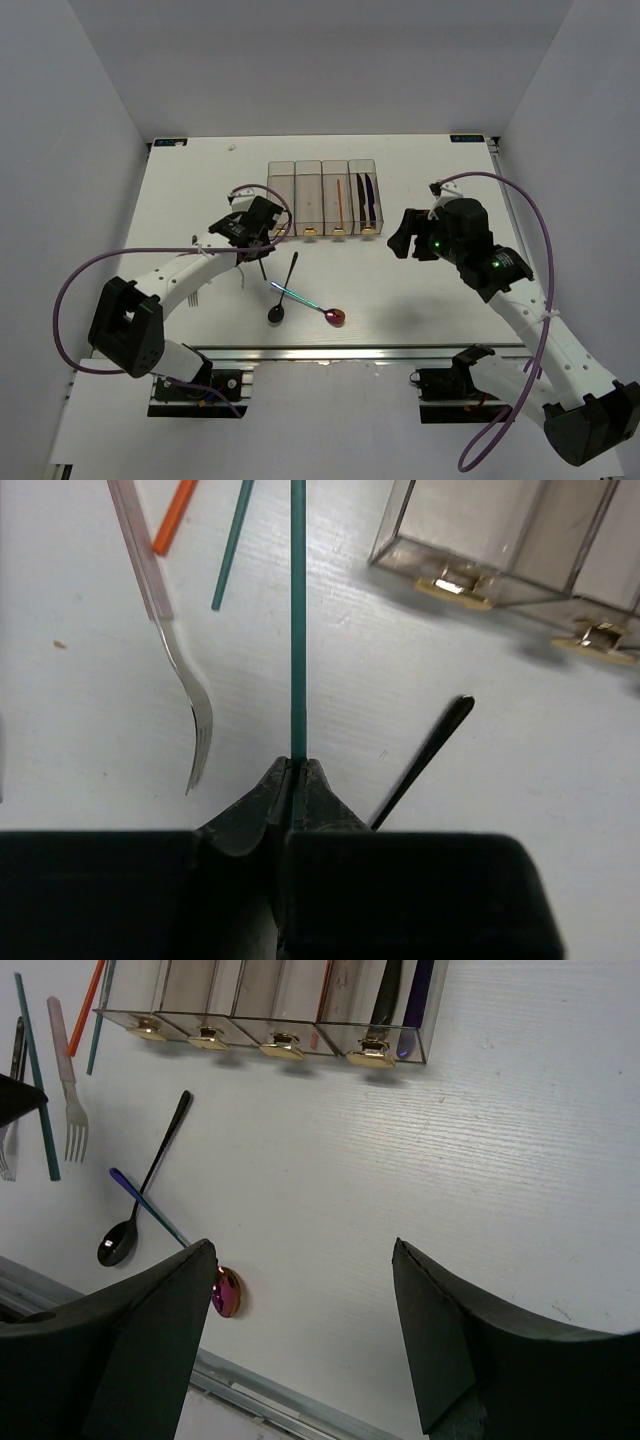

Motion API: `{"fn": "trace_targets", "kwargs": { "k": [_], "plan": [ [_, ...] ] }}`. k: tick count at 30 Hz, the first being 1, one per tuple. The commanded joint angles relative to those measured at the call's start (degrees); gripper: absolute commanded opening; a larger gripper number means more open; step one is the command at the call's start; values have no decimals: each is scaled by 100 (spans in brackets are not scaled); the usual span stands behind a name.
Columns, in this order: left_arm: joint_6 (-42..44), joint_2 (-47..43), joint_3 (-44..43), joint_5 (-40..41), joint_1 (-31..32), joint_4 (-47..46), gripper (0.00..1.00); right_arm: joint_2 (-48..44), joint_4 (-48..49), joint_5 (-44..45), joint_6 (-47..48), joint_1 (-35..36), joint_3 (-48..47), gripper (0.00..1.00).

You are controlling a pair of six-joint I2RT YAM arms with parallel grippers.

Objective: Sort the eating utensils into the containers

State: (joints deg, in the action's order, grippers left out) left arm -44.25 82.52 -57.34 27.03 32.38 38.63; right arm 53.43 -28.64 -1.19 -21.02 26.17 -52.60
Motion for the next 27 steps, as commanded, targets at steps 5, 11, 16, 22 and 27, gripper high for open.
{"fn": "trace_targets", "kwargs": {
  "k": [5, 11, 16, 22, 27],
  "plan": [
    [242, -87, -418, 593, 23, 452, 0, -43, 96, 101, -8, 11, 57, 76],
    [758, -394, -479, -468, 58, -599, 0, -69, 26, 286, 54, 19, -5, 76],
    [1251, -141, -1023, -1137, 146, -1155, 0, -149, -18, 611, 1, 11, -49, 76],
    [1638, 1133, -1920, -1568, 163, -1841, 0, -166, -36, 760, -17, 10, -66, 76],
    [1735, 2616, -3385, -1999, 163, -2088, 0, -228, -27, 910, 54, 2, -14, 76]
  ]
}}
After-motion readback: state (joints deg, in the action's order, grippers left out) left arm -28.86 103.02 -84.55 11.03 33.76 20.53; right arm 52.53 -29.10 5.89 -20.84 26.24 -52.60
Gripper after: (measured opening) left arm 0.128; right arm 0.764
